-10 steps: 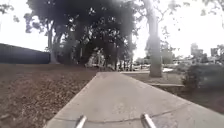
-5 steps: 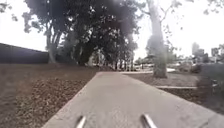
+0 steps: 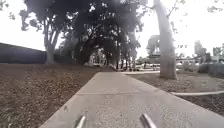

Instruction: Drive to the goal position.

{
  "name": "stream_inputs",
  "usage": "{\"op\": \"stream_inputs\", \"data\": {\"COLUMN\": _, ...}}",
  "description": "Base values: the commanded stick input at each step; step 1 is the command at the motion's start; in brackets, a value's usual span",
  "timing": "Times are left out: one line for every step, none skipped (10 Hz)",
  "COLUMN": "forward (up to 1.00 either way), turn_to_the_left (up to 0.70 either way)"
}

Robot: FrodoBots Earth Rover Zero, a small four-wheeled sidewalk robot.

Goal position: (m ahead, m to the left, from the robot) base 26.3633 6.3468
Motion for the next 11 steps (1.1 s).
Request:
{"op": "stream_inputs", "data": {"forward": 0.00, "turn_to_the_left": 0.00}}
{"op": "stream_inputs", "data": {"forward": 0.00, "turn_to_the_left": 0.00}}
{"op": "stream_inputs", "data": {"forward": 0.00, "turn_to_the_left": 0.00}}
{"op": "stream_inputs", "data": {"forward": 0.00, "turn_to_the_left": 0.00}}
{"op": "stream_inputs", "data": {"forward": 0.71, "turn_to_the_left": 0.00}}
{"op": "stream_inputs", "data": {"forward": 0.98, "turn_to_the_left": 0.00}}
{"op": "stream_inputs", "data": {"forward": 0.98, "turn_to_the_left": 0.00}}
{"op": "stream_inputs", "data": {"forward": 0.98, "turn_to_the_left": 0.00}}
{"op": "stream_inputs", "data": {"forward": 0.98, "turn_to_the_left": 0.00}}
{"op": "stream_inputs", "data": {"forward": 0.98, "turn_to_the_left": 0.00}}
{"op": "stream_inputs", "data": {"forward": 0.98, "turn_to_the_left": 0.00}}
